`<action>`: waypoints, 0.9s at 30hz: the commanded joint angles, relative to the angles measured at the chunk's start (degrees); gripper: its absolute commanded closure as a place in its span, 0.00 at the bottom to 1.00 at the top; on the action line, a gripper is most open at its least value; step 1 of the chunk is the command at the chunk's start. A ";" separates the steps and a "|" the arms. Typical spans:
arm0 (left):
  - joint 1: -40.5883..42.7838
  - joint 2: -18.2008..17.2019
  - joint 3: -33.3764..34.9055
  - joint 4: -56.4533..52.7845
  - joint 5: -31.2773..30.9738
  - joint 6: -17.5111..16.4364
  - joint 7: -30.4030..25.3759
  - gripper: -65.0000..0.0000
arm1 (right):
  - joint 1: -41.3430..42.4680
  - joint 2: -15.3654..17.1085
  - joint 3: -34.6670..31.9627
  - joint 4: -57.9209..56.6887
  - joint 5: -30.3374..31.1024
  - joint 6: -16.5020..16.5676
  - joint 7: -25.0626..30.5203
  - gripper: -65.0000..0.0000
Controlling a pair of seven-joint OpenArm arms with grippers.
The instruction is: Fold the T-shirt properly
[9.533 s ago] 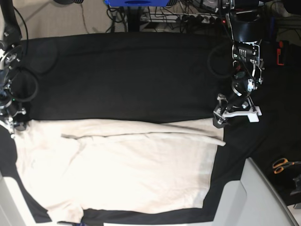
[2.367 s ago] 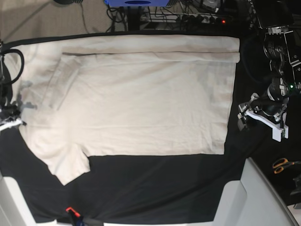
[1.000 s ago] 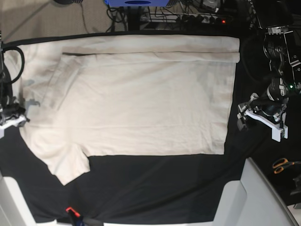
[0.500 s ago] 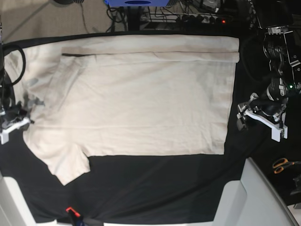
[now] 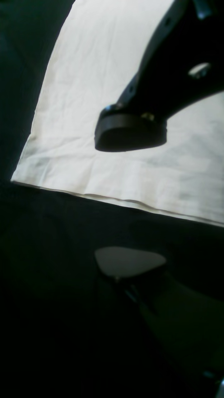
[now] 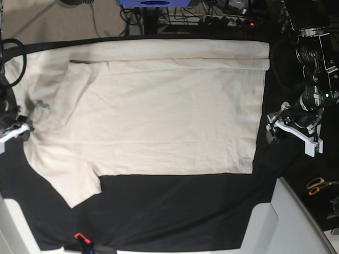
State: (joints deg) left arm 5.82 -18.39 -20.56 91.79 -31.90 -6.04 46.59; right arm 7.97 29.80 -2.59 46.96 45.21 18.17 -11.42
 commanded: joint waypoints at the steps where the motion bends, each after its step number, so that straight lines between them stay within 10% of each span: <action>1: -0.68 -0.90 -0.32 0.92 -0.58 -0.33 -1.09 0.30 | 0.08 1.45 0.96 1.79 0.72 0.33 1.27 1.00; 20: -0.51 -0.90 -0.32 0.92 -0.58 -0.33 -1.09 0.30 | -6.60 -0.57 9.40 12.16 0.99 0.33 -18.43 0.97; 27: 0.11 -0.90 -0.32 0.92 -0.58 -0.33 -1.09 0.30 | -7.22 -0.75 9.49 19.19 1.07 -0.11 -19.39 0.63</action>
State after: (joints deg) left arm 6.26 -18.41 -20.56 91.79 -31.92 -6.04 46.54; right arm 0.10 27.73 6.39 65.41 45.63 17.74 -31.57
